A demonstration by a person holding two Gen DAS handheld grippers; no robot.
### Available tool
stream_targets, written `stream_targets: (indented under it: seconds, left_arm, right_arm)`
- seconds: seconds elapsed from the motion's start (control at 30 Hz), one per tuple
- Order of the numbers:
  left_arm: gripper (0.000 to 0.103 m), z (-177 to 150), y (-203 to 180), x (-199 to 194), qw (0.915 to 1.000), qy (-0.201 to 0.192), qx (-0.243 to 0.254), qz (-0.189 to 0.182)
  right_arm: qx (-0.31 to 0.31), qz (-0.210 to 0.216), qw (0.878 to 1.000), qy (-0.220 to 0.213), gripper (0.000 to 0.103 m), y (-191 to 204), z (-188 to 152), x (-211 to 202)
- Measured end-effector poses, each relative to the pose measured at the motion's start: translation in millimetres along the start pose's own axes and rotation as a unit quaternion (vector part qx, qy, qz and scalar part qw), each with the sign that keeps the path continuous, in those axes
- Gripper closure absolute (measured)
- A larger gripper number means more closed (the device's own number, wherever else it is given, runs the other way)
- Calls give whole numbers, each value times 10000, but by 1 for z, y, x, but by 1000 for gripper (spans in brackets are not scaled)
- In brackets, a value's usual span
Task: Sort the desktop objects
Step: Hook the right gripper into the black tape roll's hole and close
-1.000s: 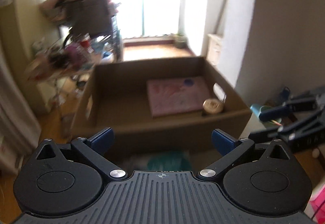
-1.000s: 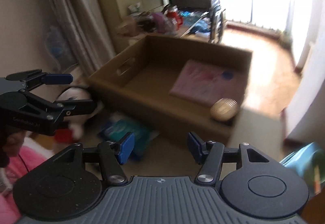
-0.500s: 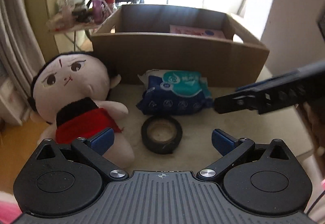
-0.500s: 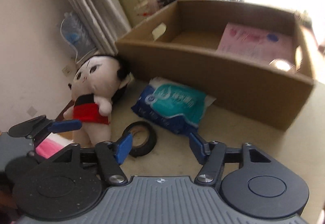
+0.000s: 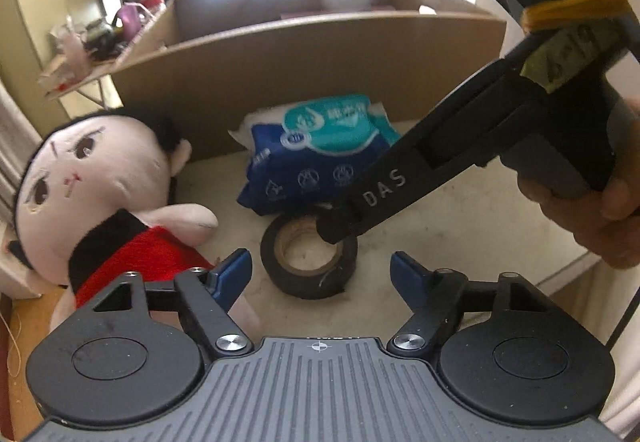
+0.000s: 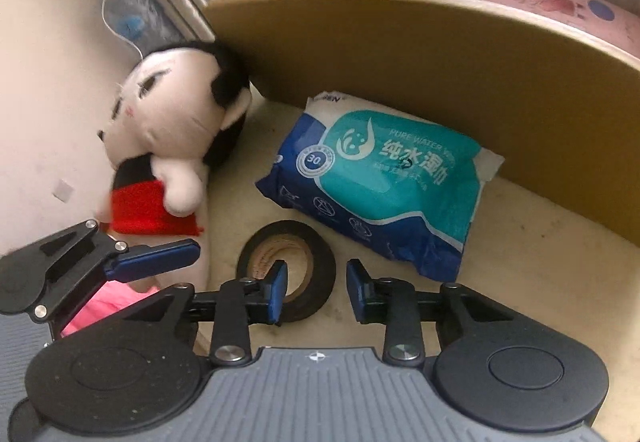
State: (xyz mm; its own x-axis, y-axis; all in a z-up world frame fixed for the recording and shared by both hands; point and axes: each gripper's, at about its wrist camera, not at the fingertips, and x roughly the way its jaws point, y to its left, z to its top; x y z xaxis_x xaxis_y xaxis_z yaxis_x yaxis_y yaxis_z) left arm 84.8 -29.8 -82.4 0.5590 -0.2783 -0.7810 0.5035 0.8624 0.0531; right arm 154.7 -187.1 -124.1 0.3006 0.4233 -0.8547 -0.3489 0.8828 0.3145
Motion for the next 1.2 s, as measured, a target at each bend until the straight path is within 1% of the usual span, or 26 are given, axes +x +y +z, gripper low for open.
stream_targets:
  seconds: [0.07,0.13,0.17,0.37,0.47,0.57,0.63,0.73,0.8,0.87,0.9,0.93,1.0,1.07,1.1,1.2]
  left_arm:
    - [30,0,2,4,9999,83,51,-64]
    - [34,-1,5,7,9998,148,86,-129]
    - [35,-1,6,7,9997,173,104,-154]
    - [36,-3,5,8,9992,281,95,-278]
    - [36,-5,-1,6,9990,268,156,-330]
    - [36,-3,-7,1,9986,254,339,-319]
    - [36,2,-9,-6,9979,232,550,-249]
    - [35,8,-7,-26,9945,218,1025,-85]
    - [35,7,-6,-39,9895,263,1413,178]
    - [34,2,-7,-45,9825,393,1737,544]
    - [34,-2,-9,-46,9790,446,1854,717]
    - [34,-6,-12,-47,9774,468,1893,814]
    - [32,-15,-21,-48,9801,396,1780,784]
    - [29,-22,-29,-51,9855,195,1553,660]
    - [27,-24,-35,-50,9863,84,1507,662]
    - [24,-25,-53,-42,9843,-248,1518,864]
  right_arm:
    - [-66,-54,9999,99,75,2,0,5]
    - [-167,-84,9998,104,77,5,0,7]
    - [-225,-110,9996,120,79,7,-1,7]
    - [-343,-251,9988,231,81,7,-9,1]
    - [-249,-329,9989,234,81,-1,-18,-6]
    - [-68,-413,9990,184,81,-13,-29,-16]
    - [61,-454,9989,129,81,-22,-36,-23]
    - [153,-445,9989,19,81,-31,-47,-30]
    - [163,-411,9990,-62,81,-31,-49,-31]
    - [152,-410,9990,-131,81,-31,-51,-32]
    - [156,-409,9989,-145,81,-34,-42,-31]
    - [156,-405,9989,-163,81,-34,-40,-30]
    - [155,-386,9990,-184,81,-34,-40,-29]
    - [142,-359,9991,-189,81,-35,-40,-27]
    - [130,-351,9991,-188,81,-35,-39,-27]
    - [106,-331,9992,-171,81,-35,-39,-26]
